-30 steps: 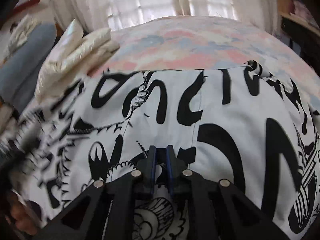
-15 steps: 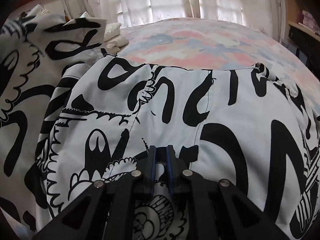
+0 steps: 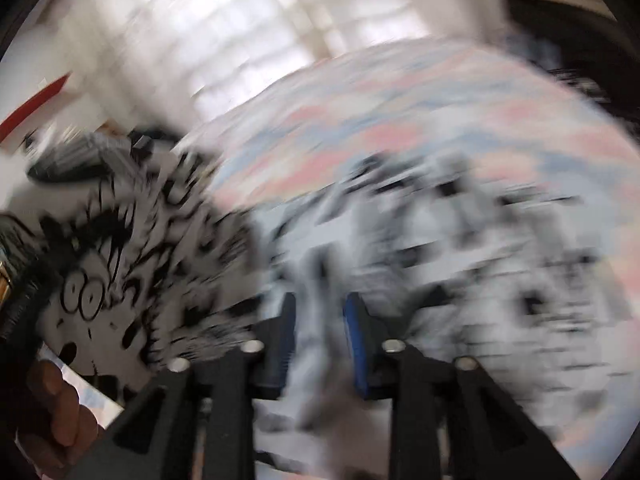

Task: Fold large clothes

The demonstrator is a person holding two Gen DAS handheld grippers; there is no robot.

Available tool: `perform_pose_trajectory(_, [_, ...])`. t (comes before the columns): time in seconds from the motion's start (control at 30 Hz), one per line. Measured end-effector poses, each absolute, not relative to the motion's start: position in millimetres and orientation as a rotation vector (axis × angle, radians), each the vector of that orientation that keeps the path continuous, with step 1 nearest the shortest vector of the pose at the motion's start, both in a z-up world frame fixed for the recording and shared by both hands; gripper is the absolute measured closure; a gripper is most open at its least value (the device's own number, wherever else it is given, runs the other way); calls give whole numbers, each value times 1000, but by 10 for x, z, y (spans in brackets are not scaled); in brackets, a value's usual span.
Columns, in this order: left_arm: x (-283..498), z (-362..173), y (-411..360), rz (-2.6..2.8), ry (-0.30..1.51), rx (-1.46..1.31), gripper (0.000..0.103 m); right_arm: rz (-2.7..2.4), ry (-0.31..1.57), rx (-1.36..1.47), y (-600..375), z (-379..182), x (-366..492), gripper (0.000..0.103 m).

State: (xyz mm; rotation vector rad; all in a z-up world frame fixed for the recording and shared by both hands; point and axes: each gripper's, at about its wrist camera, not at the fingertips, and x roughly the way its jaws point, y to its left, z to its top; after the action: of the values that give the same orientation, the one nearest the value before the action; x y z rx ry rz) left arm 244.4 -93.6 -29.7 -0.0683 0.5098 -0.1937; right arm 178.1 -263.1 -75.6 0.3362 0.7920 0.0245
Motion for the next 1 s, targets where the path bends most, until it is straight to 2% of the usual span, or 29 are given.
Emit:
perform_pose_trajectory(0.23, [2361, -573, -2091, -312, 525, 45, 91, -176, 670, 444, -3538, -619, 1249, 71])
perform_pose_trajectory(0.33, [2207, -863, -2636, -390, 543, 131, 91, -258, 639, 475, -3793, -647, 1087, 71])
perform_pose_trajectory(0.47, [2049, -1467, -3341, -395, 623, 390, 89, -298, 679, 532, -4029, -816, 969, 71])
perform_pose_trajectory(0.7, [2076, -1503, -3451, -403, 662, 415, 87, -310, 699, 563, -4238, -950, 860, 71])
perform_pose_trajectory(0.9, [2212, -1359, -3273, -470, 744, 380, 70, -241, 715, 529, -4142, -941, 952, 69])
perform_pose_trajectory(0.93, [2267, -1335, -3216, -478, 758, 366, 62, -233, 719, 522, -4131, -940, 957, 66])
perform_pose_trajectory(0.97, [2281, -1298, -3158, -484, 777, 345, 42, -219, 720, 517, -4107, -929, 968, 64])
perform_pose_trajectory(1.0, [2277, -1260, -3086, -492, 800, 307, 29, -203, 718, 517, -4090, -913, 980, 56])
